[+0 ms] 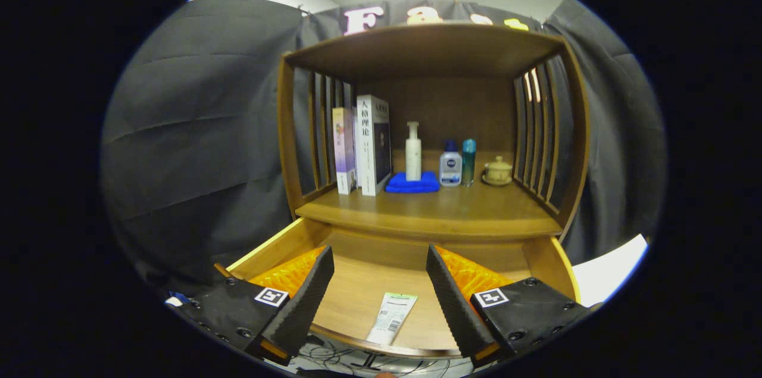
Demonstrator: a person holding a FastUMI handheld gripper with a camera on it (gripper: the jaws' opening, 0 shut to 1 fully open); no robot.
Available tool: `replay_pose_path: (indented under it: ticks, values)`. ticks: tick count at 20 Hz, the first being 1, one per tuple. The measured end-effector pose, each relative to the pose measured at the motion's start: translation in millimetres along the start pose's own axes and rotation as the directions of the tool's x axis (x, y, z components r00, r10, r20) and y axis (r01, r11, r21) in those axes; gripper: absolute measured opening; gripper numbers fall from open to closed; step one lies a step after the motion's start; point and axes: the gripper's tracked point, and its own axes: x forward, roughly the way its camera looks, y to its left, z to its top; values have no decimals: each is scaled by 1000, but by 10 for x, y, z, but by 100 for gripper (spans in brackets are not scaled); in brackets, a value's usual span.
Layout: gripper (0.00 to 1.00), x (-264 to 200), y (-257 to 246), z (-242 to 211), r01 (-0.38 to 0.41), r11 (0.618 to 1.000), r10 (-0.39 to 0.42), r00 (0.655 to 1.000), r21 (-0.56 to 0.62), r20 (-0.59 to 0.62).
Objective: Pull open the drawer, take out the items inside it, and place them on the countertop above the cabinet.
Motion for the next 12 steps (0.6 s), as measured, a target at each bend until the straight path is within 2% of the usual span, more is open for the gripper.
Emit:
replay_pose_path:
  ticks: [4, 8, 12]
  values:
    - [96, 361, -60, -168, -35, 999, 40, 980, 30, -195]
    - [96, 583, -42, -491, -69, 997, 76, 920, 32, -384]
    - [96, 715, 11, -729, -67, 996, 91, 857, 65, -507]
